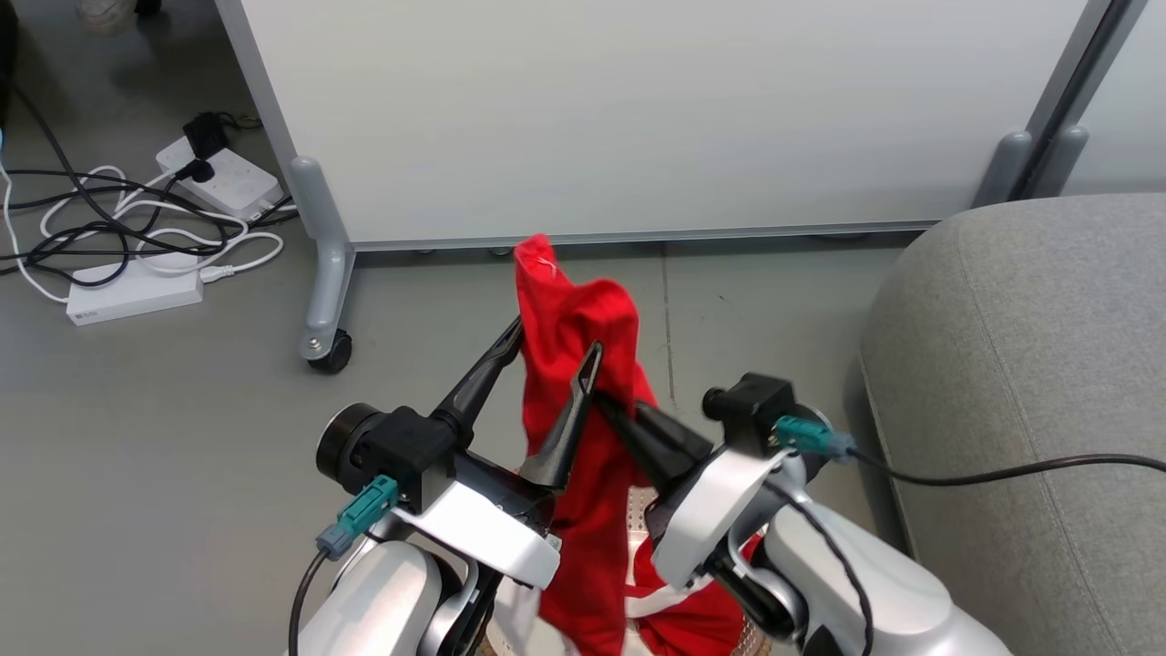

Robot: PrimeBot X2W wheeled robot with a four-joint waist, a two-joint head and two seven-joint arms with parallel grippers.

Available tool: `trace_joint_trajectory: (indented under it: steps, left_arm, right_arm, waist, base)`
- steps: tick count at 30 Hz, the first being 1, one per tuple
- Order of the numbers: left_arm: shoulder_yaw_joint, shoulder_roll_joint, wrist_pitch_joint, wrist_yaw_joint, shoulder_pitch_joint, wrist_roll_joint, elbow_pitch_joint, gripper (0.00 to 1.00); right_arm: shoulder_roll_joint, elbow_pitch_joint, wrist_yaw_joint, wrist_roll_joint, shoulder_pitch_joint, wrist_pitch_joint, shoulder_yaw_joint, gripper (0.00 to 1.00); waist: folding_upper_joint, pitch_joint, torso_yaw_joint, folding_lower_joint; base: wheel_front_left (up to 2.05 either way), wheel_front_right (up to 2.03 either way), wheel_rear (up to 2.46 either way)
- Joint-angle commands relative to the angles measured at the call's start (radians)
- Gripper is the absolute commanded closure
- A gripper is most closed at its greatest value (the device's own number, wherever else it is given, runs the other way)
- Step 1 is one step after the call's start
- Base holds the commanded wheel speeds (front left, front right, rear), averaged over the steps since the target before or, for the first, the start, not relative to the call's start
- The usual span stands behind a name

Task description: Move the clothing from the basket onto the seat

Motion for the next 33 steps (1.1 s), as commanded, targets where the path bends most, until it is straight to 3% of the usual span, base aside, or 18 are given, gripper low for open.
trace_joint_trajectory:
  steps: [1,16,23,33]
  left_arm:
    - [0.004,0.006,-0.003,0.001,-0.01,0.005,-0.012,0.0]
    - [-0.097,0.078,0.06,-0.029,0.087,0.059,-0.094,0.0]
    - [-0.128,0.106,0.1,-0.037,0.105,0.065,-0.098,0.0]
    - [-0.134,0.138,0.128,-0.027,0.115,0.067,-0.115,0.0]
  right_arm:
    - [-0.005,-0.006,0.002,-0.015,0.011,-0.01,-0.026,1.0]
    - [-0.005,-0.007,0.002,-0.155,0.072,-0.007,-0.318,1.0]
    - [-0.005,-0.028,0.002,-0.169,0.089,-0.007,-0.359,1.0]
    - [-0.006,-0.044,0.002,-0.158,0.105,-0.007,-0.37,1.0]
  waist:
    - [0.0,0.0,-0.004,0.0001]
    - [0.0,-0.002,-0.083,0.0001]
    - [0.0,0.012,-0.145,0.0001]
    - [0.0,0.025,-0.291,0.0001]
  base:
    - [0.0,0.0,0.0]
    - [0.0,0.0,0.0]
    - [0.0,0.0,0.0]
    - [0.0,0.0,0.0]
